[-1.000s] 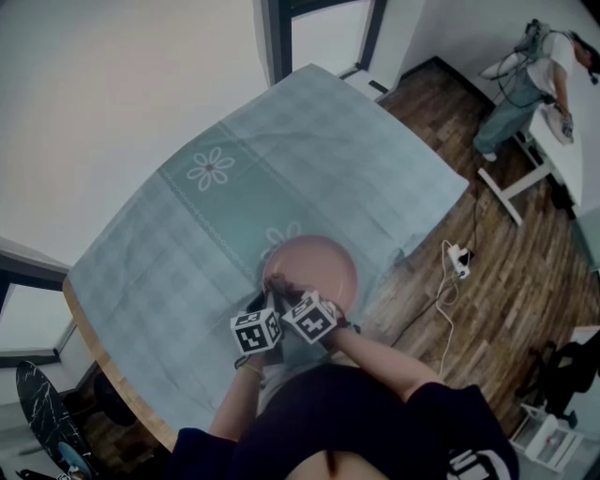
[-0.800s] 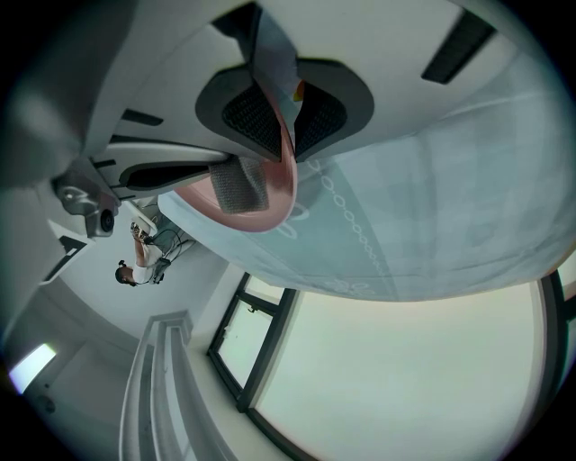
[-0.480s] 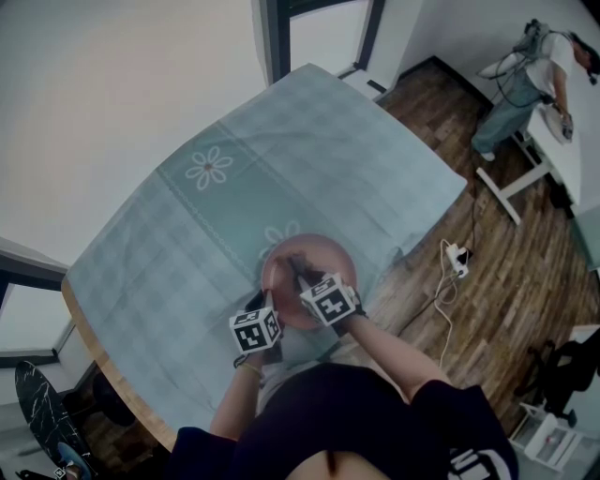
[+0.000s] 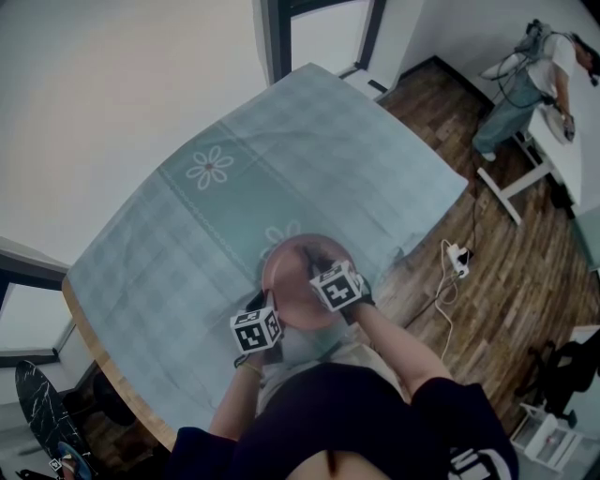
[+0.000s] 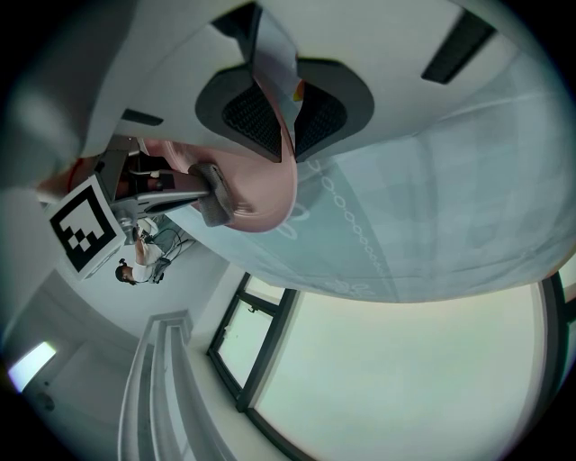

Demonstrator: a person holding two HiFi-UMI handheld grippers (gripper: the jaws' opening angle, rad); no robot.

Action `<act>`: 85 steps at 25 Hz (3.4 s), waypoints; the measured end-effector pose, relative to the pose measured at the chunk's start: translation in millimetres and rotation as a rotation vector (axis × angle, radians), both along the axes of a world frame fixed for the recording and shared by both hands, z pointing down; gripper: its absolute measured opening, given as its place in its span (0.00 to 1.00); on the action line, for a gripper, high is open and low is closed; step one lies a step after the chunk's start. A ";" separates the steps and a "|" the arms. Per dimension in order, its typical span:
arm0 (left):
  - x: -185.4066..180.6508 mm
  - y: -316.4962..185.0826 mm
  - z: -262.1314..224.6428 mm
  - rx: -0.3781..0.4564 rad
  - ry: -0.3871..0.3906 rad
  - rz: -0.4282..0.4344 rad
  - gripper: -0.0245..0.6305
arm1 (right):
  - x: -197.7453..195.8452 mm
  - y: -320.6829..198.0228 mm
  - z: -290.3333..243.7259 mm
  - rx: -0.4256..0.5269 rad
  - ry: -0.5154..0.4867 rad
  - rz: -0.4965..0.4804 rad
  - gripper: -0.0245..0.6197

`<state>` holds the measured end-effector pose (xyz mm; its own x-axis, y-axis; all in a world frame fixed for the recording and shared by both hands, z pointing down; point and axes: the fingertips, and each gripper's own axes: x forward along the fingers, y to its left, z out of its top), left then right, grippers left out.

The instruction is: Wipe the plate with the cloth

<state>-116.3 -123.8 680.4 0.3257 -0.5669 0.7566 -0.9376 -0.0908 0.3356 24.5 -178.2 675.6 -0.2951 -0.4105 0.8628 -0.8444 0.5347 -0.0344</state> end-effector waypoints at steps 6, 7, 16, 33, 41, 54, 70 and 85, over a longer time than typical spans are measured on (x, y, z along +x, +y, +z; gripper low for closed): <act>0.3 0.0 0.3 0.000 0.001 0.001 0.13 | 1.0 4.1 7.9 -0.012 0.029 -0.014 0.09; 0.5 -0.2 0.3 0.000 0.001 0.000 0.13 | 0.9 4.7 8.5 -0.014 0.029 -0.015 0.09; 0.6 0.0 0.9 -0.002 -0.001 -0.003 0.13 | -12.1 19.4 4.7 -0.004 -0.005 -0.060 0.09; 1.1 0.5 2.3 -0.005 -0.006 -0.006 0.13 | -34.3 60.0 6.1 -0.082 -0.057 -0.141 0.09; 1.1 1.0 3.0 -0.005 -0.011 -0.006 0.13 | -50.3 81.5 4.3 -0.133 -0.088 -0.218 0.09; 2.1 0.5 4.6 -0.006 -0.011 -0.008 0.13 | -66.1 103.3 5.0 -0.196 -0.096 -0.320 0.09; 1.9 0.5 4.5 -0.007 -0.009 -0.005 0.13 | -29.5 65.0 -23.9 -0.100 -0.093 -0.214 0.09; 2.5 1.6 4.3 -0.008 -0.006 0.001 0.13 | 41.8 36.6 1.8 -0.125 0.107 -0.107 0.09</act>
